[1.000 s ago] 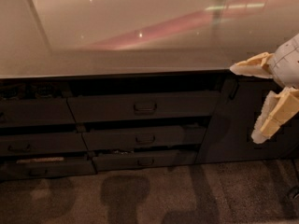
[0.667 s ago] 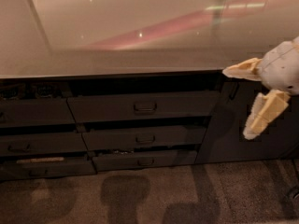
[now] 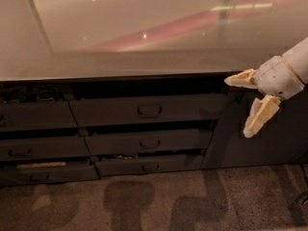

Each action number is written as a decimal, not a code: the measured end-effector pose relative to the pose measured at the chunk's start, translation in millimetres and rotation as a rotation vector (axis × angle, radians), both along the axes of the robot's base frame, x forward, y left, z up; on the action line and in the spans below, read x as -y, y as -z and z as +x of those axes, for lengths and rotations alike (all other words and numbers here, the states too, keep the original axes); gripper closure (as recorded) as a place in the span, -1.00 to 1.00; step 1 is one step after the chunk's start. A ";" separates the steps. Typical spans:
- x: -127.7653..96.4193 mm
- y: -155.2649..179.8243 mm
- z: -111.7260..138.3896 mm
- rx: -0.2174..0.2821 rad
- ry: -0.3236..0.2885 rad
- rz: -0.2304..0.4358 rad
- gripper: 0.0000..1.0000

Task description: Open top drawer

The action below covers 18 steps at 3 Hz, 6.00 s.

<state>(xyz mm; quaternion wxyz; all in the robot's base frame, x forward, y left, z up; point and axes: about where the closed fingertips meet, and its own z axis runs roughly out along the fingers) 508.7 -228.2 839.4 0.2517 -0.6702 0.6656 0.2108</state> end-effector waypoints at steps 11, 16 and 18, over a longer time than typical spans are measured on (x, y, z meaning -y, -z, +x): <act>-114.1 65.8 31.2 0.147 -0.130 -0.403 -1.00; -110.9 72.3 41.0 0.409 -0.132 -0.455 -1.00; -96.3 103.7 79.0 0.351 -0.123 -0.419 -1.00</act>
Offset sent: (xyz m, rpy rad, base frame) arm -0.0094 0.0181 0.0080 -0.4338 -0.1428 -0.1503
